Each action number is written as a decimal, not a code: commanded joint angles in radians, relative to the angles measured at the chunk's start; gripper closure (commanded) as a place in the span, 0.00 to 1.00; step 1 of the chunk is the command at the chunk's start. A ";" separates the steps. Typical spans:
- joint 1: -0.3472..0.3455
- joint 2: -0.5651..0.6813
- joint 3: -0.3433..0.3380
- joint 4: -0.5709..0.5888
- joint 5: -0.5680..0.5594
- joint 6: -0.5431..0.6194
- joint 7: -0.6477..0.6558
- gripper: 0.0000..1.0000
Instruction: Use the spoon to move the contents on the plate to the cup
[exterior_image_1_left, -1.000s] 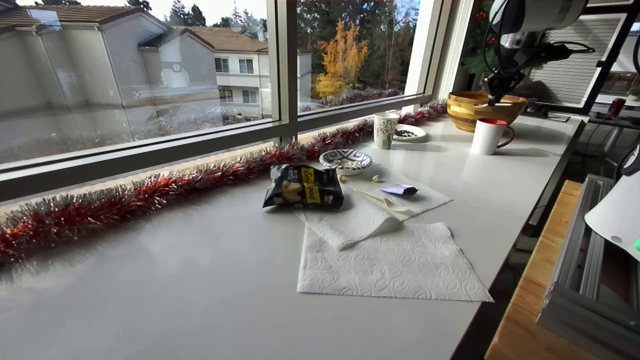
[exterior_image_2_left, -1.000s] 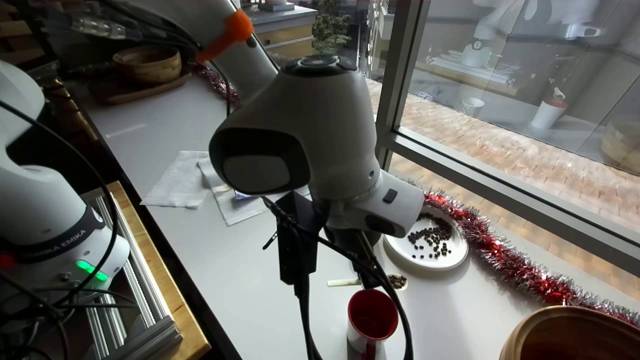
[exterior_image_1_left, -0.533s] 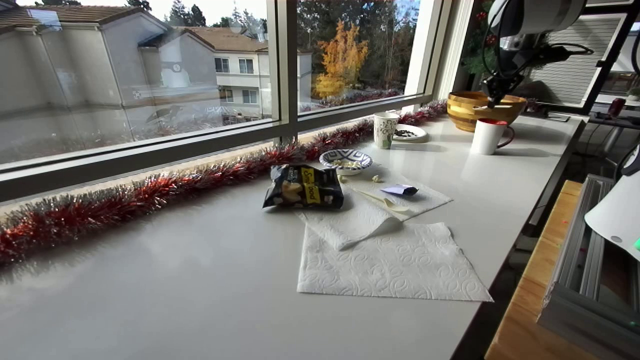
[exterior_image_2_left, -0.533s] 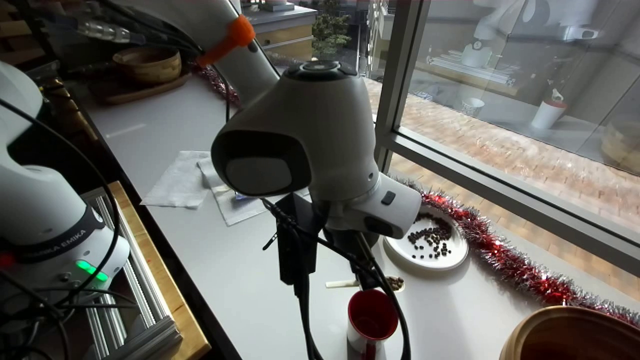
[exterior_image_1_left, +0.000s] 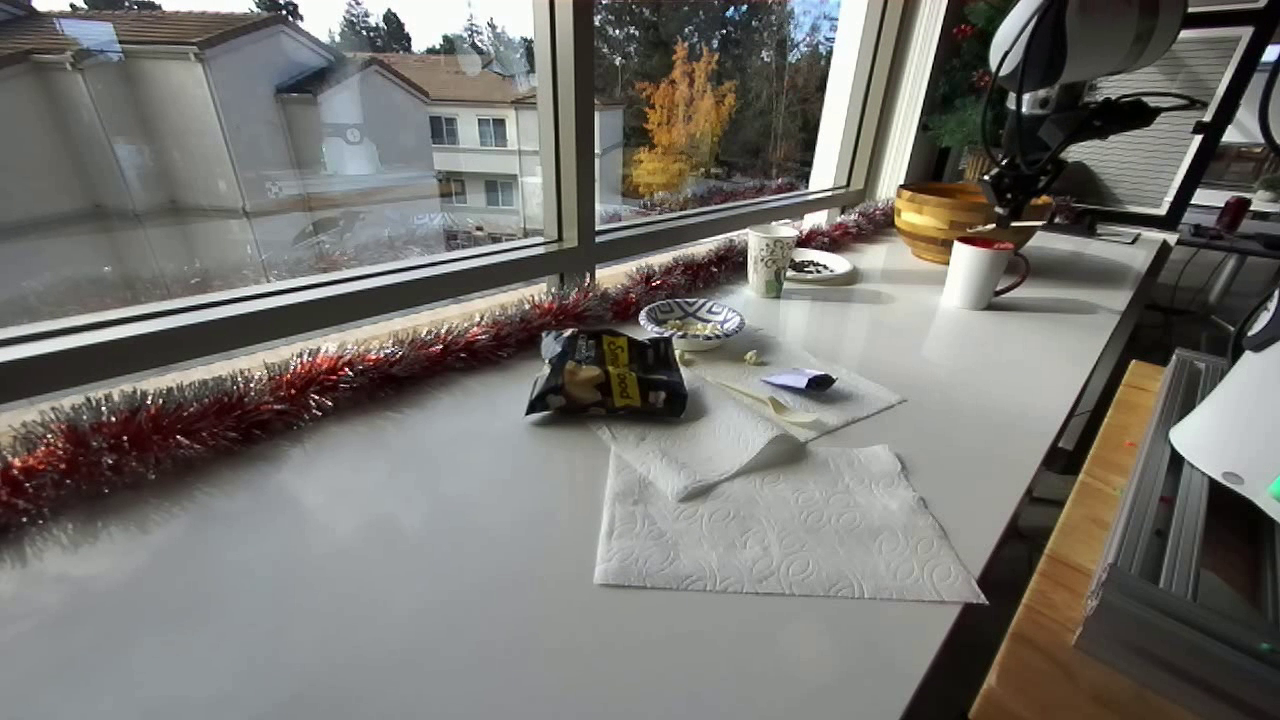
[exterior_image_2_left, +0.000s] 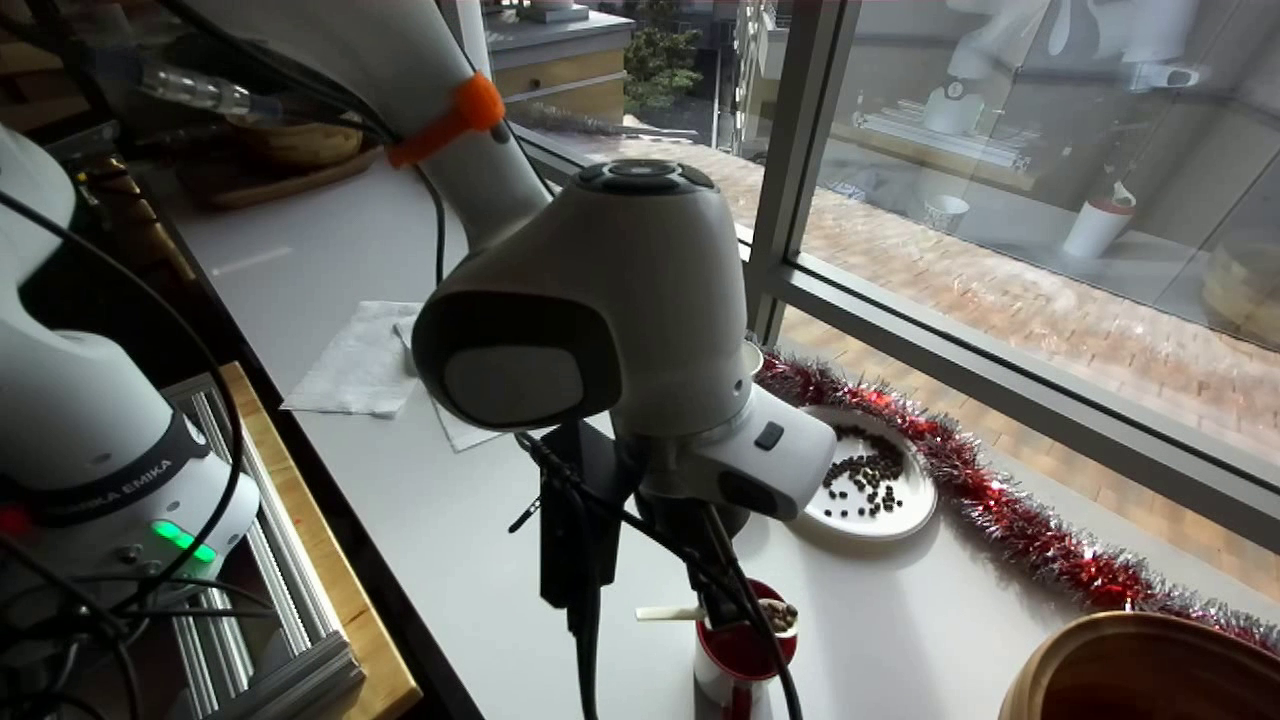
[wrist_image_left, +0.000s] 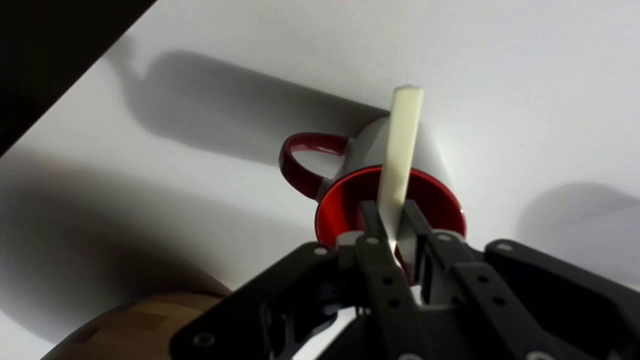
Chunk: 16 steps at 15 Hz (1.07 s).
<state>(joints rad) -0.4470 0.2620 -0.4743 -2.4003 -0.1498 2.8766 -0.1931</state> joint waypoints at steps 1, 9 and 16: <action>0.047 0.006 -0.065 -0.004 -0.092 -0.012 0.072 0.97; 0.233 0.049 -0.257 -0.021 -0.345 0.013 0.256 0.97; 0.589 0.154 -0.577 -0.044 -0.735 0.086 0.614 0.97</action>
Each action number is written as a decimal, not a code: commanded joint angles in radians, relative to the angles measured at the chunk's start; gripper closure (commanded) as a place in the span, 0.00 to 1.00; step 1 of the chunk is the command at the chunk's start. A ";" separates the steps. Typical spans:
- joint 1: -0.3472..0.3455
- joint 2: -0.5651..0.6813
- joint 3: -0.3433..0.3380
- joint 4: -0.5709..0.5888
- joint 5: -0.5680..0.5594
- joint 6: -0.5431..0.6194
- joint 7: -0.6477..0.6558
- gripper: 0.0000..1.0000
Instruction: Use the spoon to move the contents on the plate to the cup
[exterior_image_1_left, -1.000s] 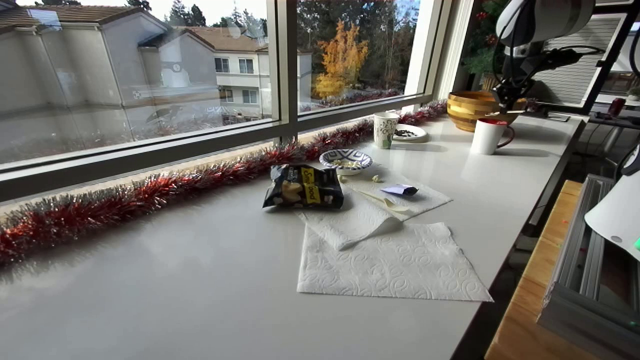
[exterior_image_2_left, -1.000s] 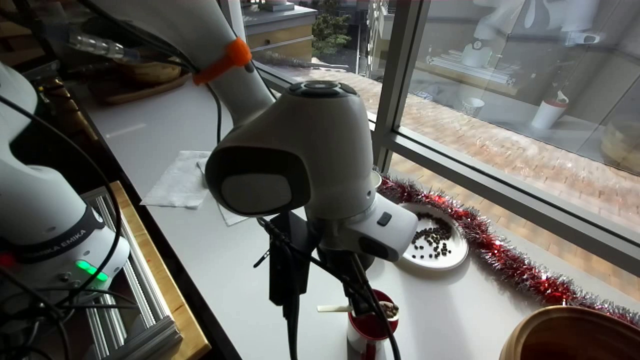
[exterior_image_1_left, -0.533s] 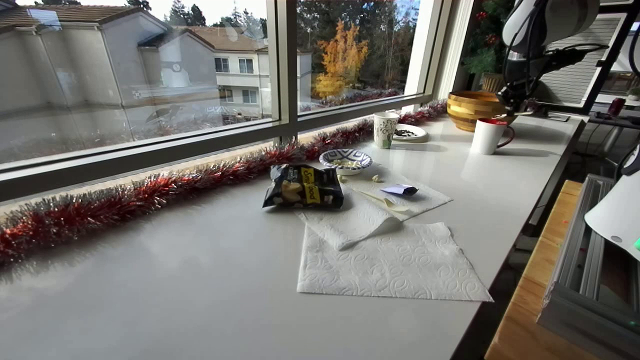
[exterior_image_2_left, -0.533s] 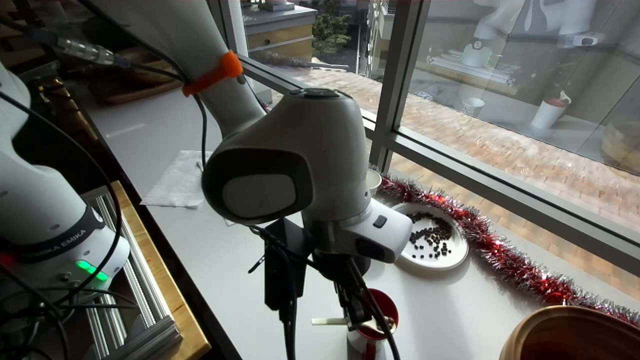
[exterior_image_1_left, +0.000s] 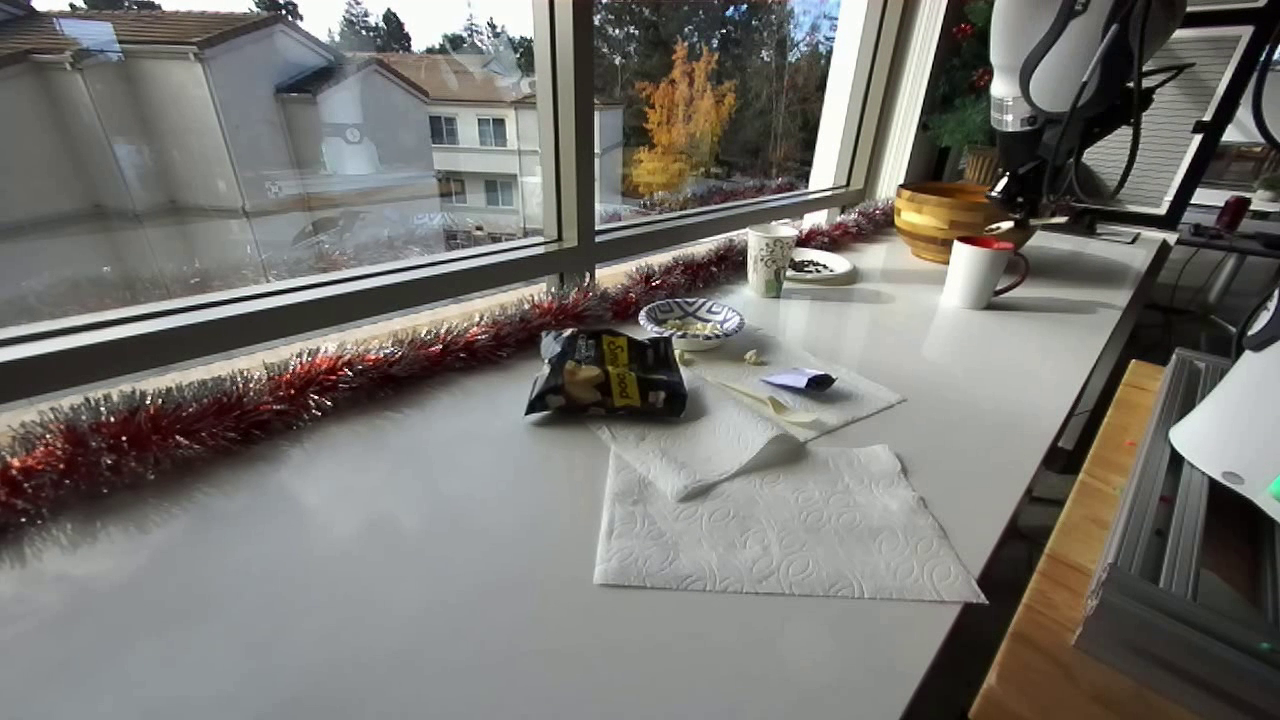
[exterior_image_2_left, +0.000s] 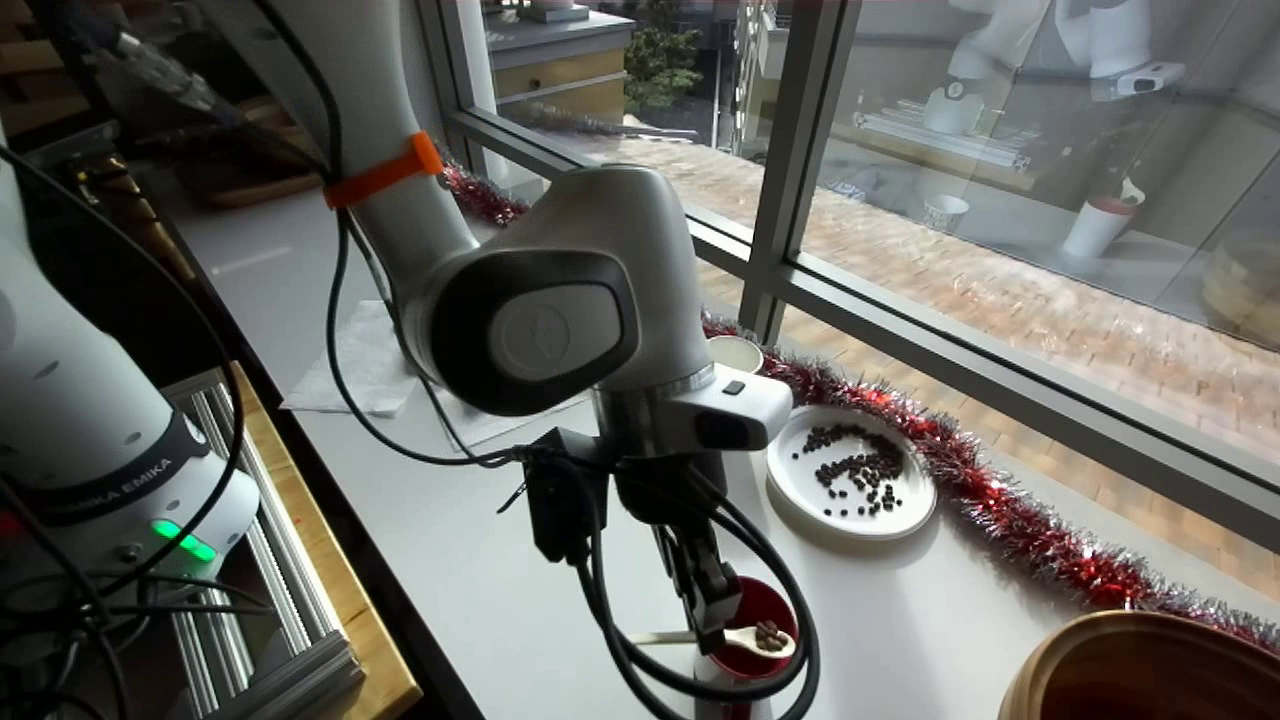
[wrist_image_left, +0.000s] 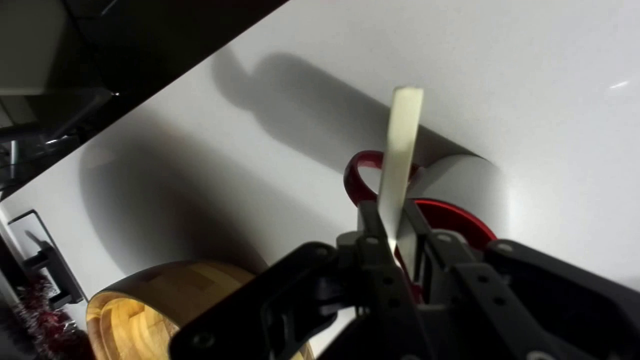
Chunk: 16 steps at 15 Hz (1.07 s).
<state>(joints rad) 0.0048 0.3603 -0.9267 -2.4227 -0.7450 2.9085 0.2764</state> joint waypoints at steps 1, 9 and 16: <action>0.191 0.076 -0.171 -0.030 -0.190 0.069 0.191 0.97; 0.572 0.409 -0.482 -0.079 -0.448 0.230 0.593 0.97; 0.661 0.543 -0.530 -0.146 -0.464 0.354 0.688 0.97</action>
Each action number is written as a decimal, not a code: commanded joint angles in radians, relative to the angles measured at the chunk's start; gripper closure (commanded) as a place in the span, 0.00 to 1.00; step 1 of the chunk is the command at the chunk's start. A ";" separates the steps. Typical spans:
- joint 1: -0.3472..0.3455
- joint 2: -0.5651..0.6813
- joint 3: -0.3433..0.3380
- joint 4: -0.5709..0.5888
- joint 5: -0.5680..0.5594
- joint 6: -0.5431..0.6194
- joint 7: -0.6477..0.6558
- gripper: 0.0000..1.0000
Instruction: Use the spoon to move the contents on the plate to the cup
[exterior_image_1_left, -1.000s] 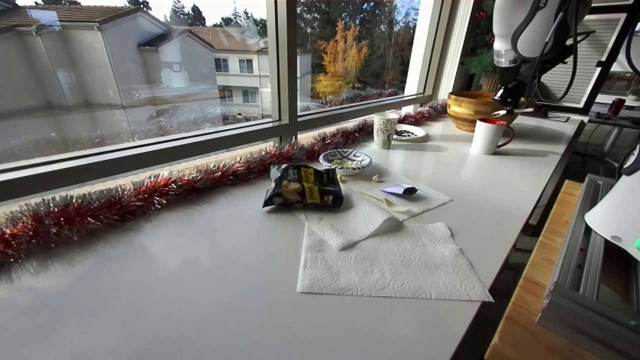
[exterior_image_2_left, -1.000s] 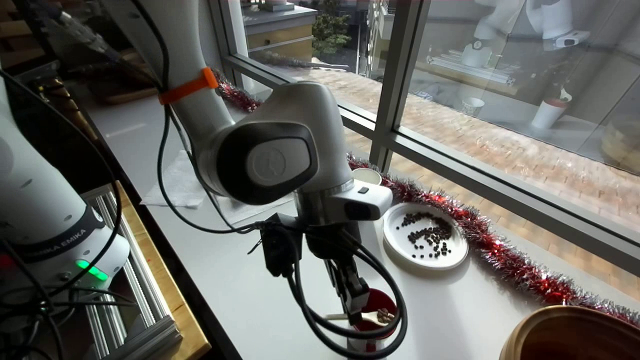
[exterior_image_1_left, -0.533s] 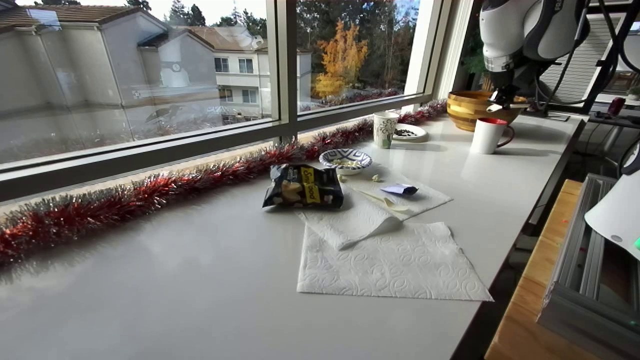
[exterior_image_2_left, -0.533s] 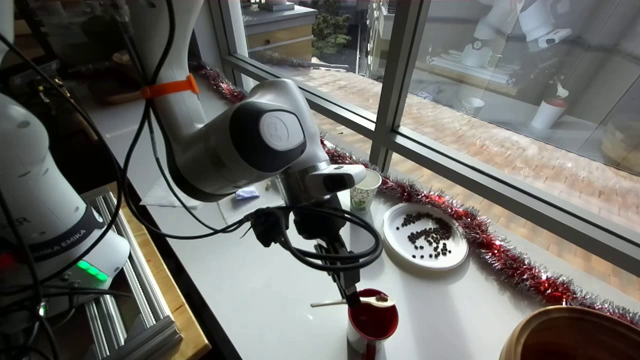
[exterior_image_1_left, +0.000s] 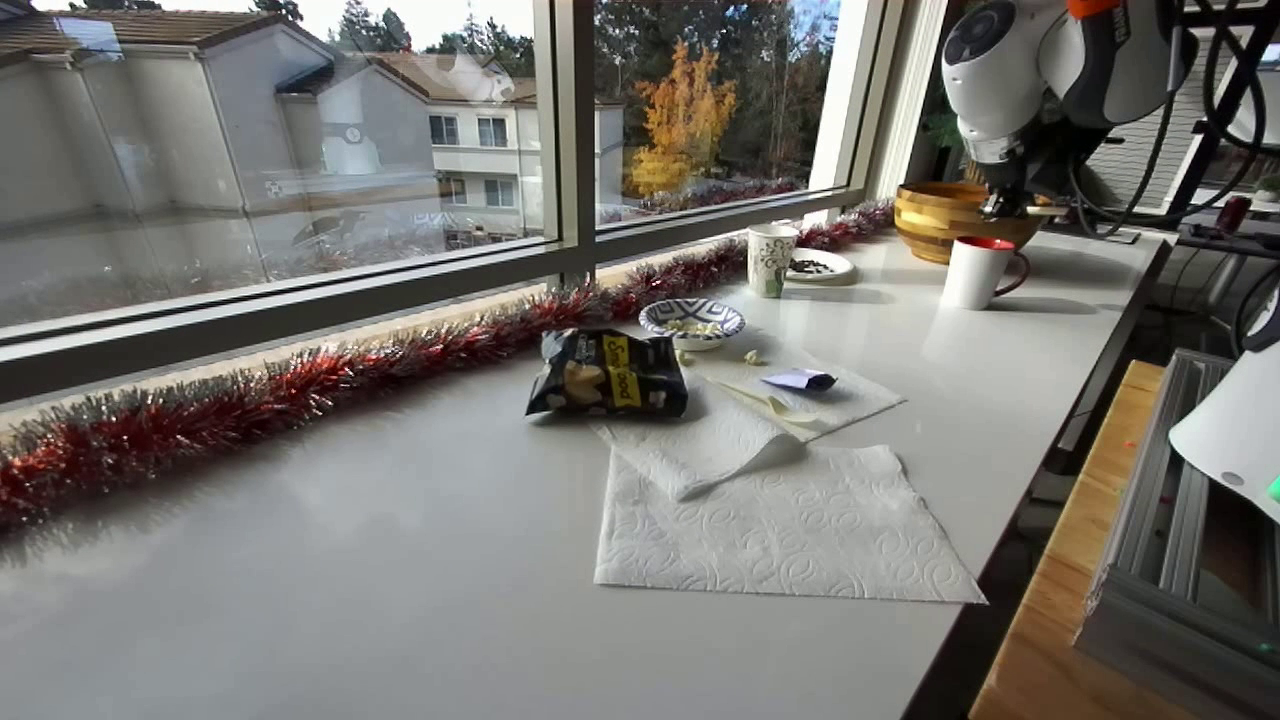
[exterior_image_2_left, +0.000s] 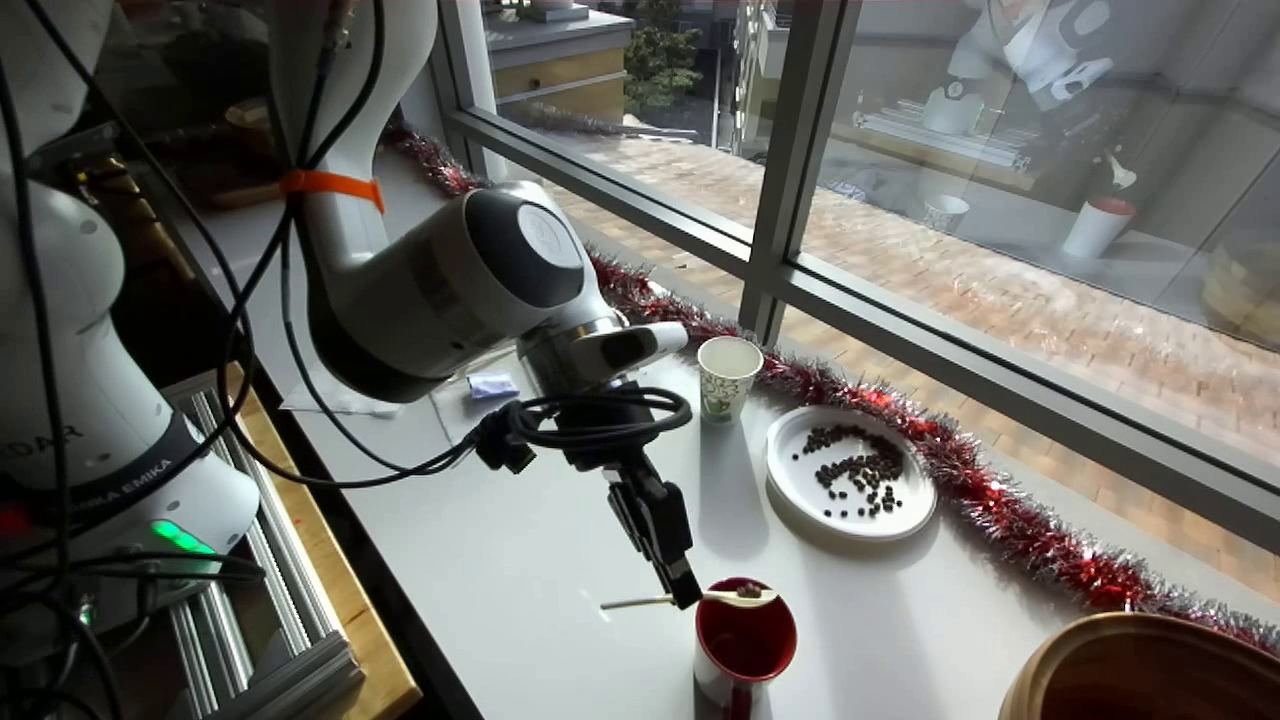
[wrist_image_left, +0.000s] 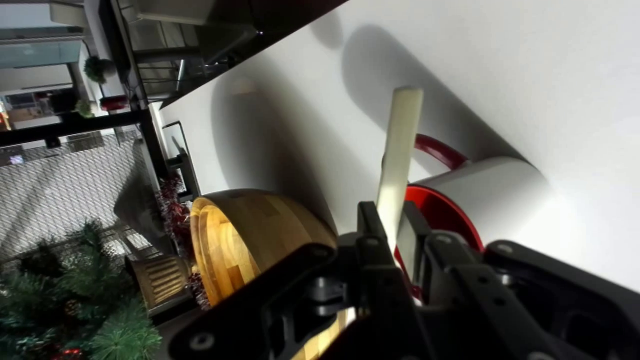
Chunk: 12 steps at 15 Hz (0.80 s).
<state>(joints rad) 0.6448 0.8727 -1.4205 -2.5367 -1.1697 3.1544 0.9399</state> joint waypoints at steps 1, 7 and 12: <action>0.020 0.020 -0.048 -0.039 -0.044 0.168 0.009 0.97; -0.053 0.015 -0.057 -0.044 -0.020 0.537 -0.126 0.97; -0.189 -0.017 0.038 -0.013 -0.082 0.661 -0.219 0.97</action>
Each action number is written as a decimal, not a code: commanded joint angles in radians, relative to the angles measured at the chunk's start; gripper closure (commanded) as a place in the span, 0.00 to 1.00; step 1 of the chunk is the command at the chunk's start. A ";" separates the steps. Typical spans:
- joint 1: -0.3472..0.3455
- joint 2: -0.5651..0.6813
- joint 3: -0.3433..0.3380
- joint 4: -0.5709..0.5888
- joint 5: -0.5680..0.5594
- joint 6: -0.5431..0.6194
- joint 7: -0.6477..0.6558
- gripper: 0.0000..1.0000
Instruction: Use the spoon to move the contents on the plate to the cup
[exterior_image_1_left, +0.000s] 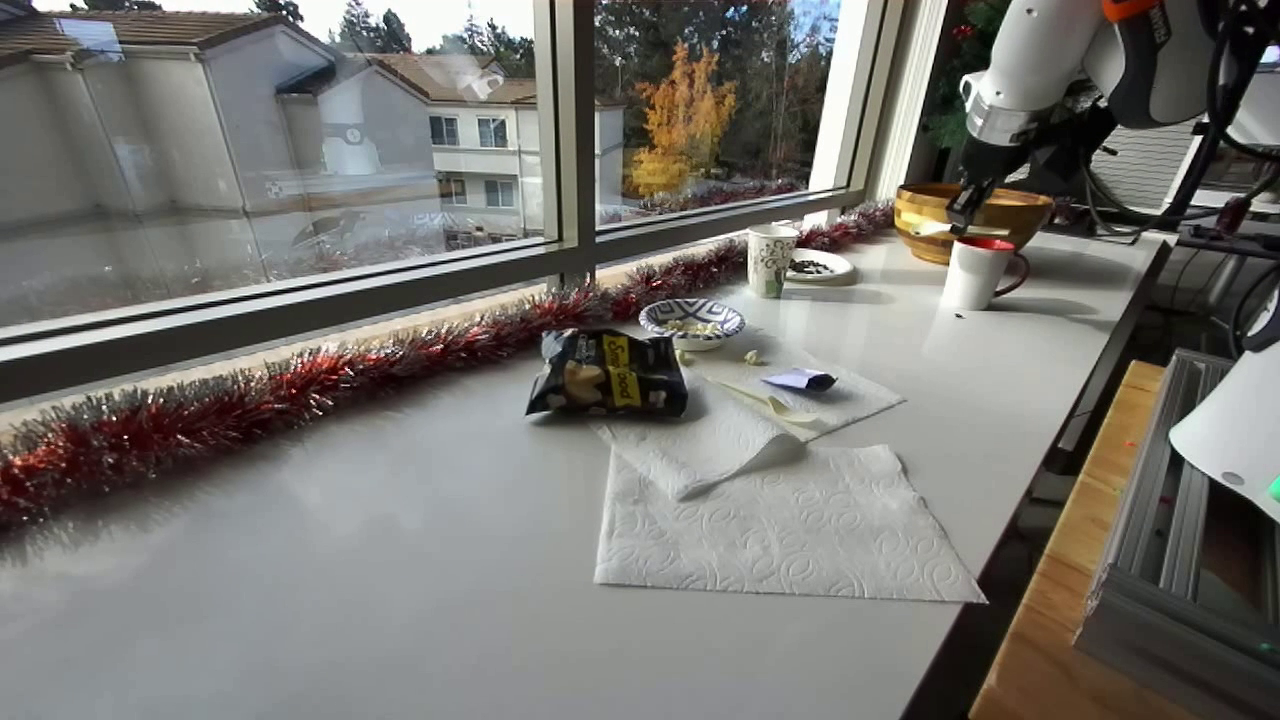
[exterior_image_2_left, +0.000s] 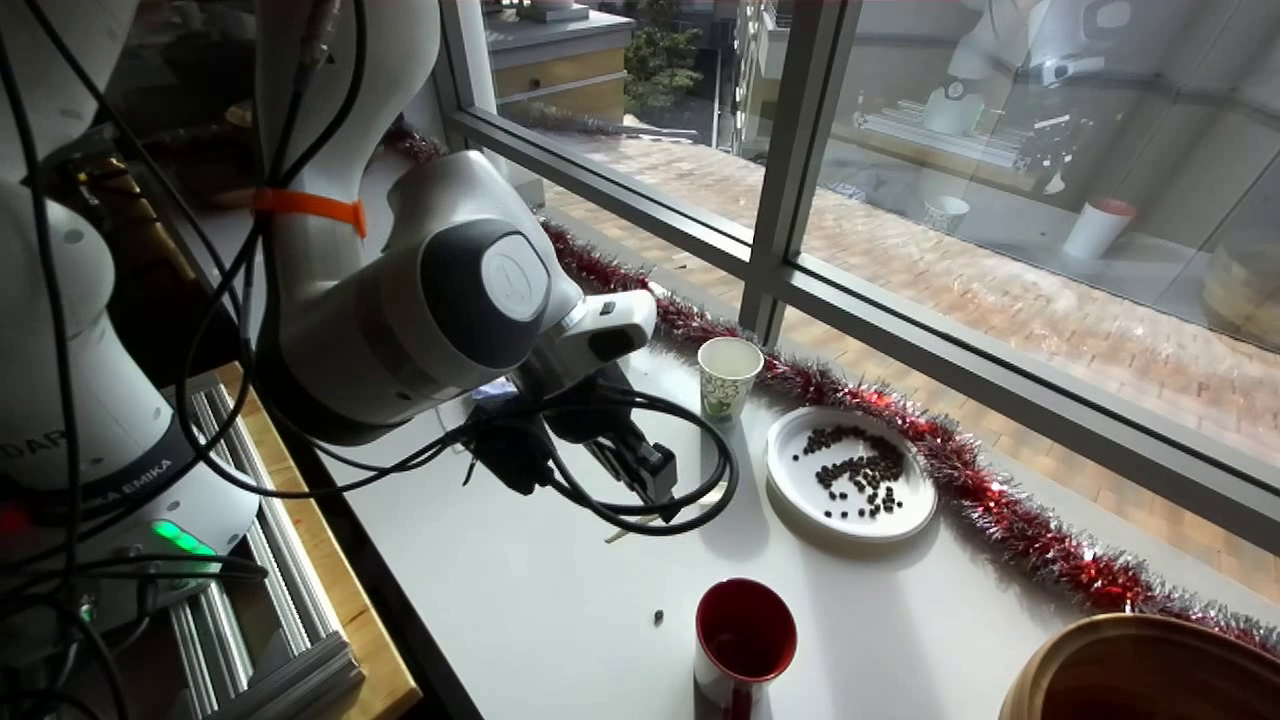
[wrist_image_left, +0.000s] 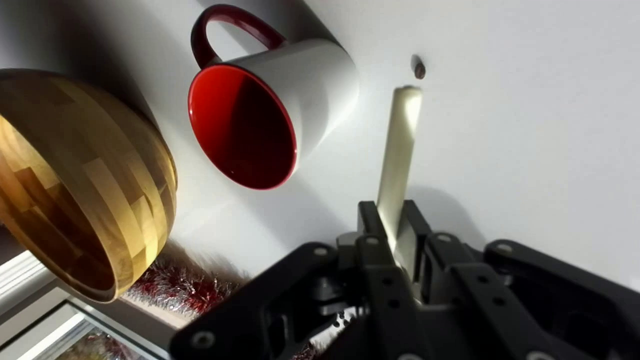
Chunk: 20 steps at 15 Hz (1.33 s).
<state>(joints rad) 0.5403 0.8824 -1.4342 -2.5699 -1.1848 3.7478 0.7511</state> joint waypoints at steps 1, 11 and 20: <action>-0.129 -0.049 0.097 0.032 -0.091 0.078 -0.047 0.97; -0.458 -0.086 0.454 0.159 -0.196 0.218 -0.048 0.97; -0.579 -0.058 0.639 0.247 -0.227 0.240 -0.011 0.97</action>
<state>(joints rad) -0.0078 0.7992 -0.8188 -2.3725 -1.3646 3.9618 0.6889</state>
